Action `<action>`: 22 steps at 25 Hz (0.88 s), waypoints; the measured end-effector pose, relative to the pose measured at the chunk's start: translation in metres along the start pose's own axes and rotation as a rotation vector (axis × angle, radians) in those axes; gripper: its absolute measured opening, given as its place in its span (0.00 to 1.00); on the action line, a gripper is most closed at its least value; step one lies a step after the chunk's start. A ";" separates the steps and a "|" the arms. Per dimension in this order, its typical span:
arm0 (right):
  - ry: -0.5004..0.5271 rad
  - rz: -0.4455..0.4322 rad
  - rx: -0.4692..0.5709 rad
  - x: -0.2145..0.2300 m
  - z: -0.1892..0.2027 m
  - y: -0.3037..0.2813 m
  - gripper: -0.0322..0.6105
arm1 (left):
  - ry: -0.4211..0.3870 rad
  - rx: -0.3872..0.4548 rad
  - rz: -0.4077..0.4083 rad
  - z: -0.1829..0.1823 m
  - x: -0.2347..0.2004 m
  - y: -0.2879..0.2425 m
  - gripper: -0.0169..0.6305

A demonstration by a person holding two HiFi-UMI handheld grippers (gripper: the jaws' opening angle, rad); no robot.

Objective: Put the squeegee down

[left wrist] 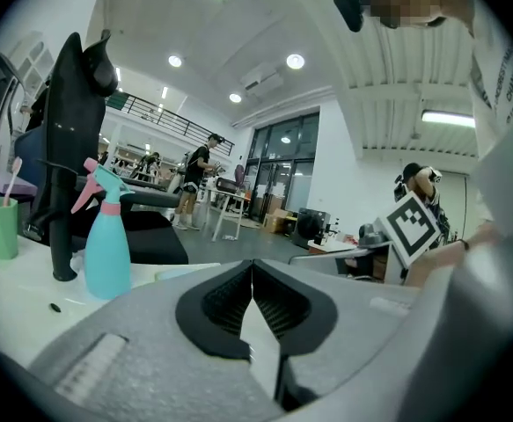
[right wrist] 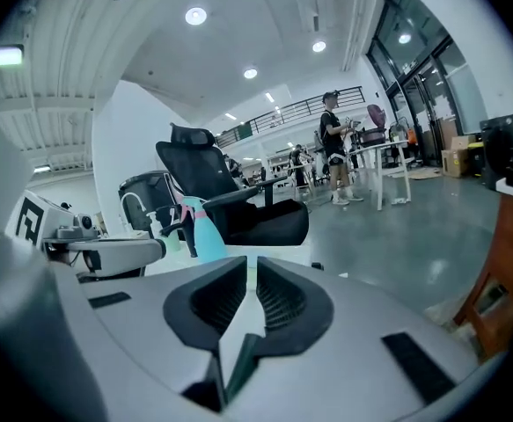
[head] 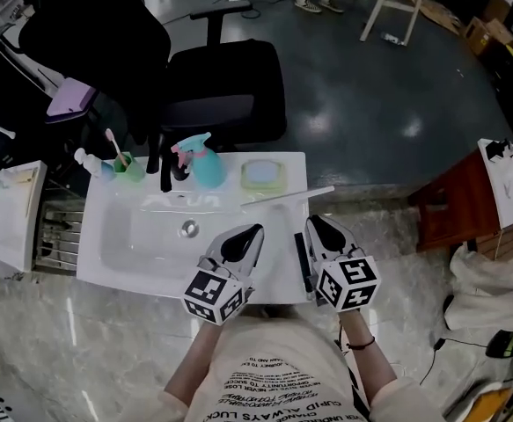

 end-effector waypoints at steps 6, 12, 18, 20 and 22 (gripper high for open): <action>0.010 -0.012 0.074 0.005 -0.020 0.016 0.09 | -0.047 0.042 -0.012 -0.017 0.002 0.009 0.06; -0.011 -0.028 0.141 0.006 -0.039 0.031 0.06 | -0.090 0.068 -0.043 -0.029 -0.003 0.019 0.06; -0.027 -0.032 0.198 0.010 -0.053 0.044 0.06 | -0.108 0.104 -0.082 -0.042 -0.011 0.031 0.06; -0.029 -0.028 0.214 0.012 -0.055 0.047 0.06 | -0.112 0.115 -0.097 -0.045 -0.013 0.035 0.06; -0.032 -0.025 0.227 0.014 -0.057 0.048 0.06 | -0.118 0.127 -0.112 -0.048 -0.016 0.039 0.06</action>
Point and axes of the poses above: the fingertips, and each gripper's own axes: y backward along the fingers, x to its right, z out of its underside, the point moved 4 cm from there along y, backward along the fingers, and after that the axes turned 7 degrees about z, right-handed, at the moved point
